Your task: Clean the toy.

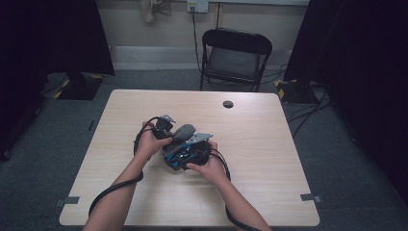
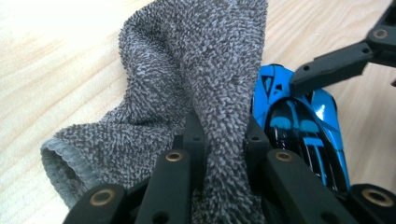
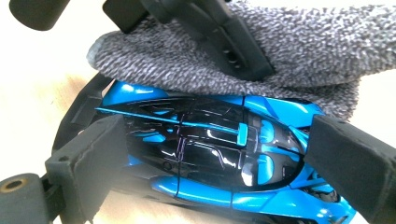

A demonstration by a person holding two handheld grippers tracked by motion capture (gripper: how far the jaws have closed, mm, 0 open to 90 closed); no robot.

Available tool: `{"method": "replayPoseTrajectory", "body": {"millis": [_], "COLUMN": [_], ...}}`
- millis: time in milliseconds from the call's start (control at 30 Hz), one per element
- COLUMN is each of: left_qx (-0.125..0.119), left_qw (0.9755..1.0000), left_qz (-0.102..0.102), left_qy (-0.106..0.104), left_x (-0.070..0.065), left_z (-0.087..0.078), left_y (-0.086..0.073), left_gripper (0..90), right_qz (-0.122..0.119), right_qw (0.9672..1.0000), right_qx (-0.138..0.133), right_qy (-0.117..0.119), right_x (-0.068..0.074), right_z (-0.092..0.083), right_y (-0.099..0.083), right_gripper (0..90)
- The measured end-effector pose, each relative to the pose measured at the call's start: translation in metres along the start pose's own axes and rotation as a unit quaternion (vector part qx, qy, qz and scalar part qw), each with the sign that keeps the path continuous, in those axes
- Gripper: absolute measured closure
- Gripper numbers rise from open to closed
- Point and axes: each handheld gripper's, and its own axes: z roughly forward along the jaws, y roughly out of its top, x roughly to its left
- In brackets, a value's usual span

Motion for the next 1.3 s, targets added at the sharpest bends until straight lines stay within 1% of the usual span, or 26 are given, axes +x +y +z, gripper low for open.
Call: {"method": "replayPoseTrajectory", "body": {"millis": [100, 300, 467, 567, 833, 900, 1067, 1200, 1300], "left_qx": [0.006, 0.011, 0.016, 0.016, 0.024, 0.026, 0.025, 0.03, 0.031], "left_qw": [1.0, 0.9999, 0.9998, 0.9998, 0.9996, 0.9996, 0.9996, 0.9994, 0.9994], "left_qz": [0.004, 0.005, -0.002, -0.01, -0.01, -0.008, -0.01, -0.009, -0.008], "left_qy": [0.0, -0.005, -0.007, -0.011, -0.011, -0.012, -0.013, -0.013, -0.013], "left_x": [0.0, 0.0, 0.003, 0.005, 0.006, 0.006, 0.007, 0.008, 0.008], "left_z": [-0.004, -0.009, -0.013, -0.017, -0.025, -0.029, -0.035, -0.044, -0.047], "left_y": [-0.002, -0.006, -0.01, -0.015, -0.022, -0.026, -0.032, -0.04, -0.044], "left_gripper": [77.7, 77.7, 77.6, 77.6, 77.7, 77.7, 77.8, 77.8, 77.8], "right_qz": [0.0, 0.001, 0.001, 0.001, 0.002, 0.002, 0.002, 0.002, 0.002], "right_qw": [1.0, 1.0, 1.0, 1.0, 1.0, 1.0, 1.0, 1.0, 1.0], "right_qx": [-0.001, -0.003, -0.002, -0.002, -0.004, -0.003, -0.004, -0.004, -0.004], "right_qy": [0.0, 0.0, 0.0, -0.001, -0.001, -0.001, -0.001, -0.001, -0.001], "right_x": [0.0, 0.0, 0.0, 0.0, 0.0, 0.001, 0.001, 0.001, 0.001], "right_z": [0.0, 0.0, 0.0, 0.0, 0.0, 0.0, 0.0, 0.0, 0.0], "right_y": [0.0, -0.001, 0.0, -0.001, -0.001, -0.001, -0.001, -0.001, -0.001], "right_gripper": [5.1, 5.1, 5.1, 5.1, 5.1, 5.1, 5.1, 5.1, 5.1]}}
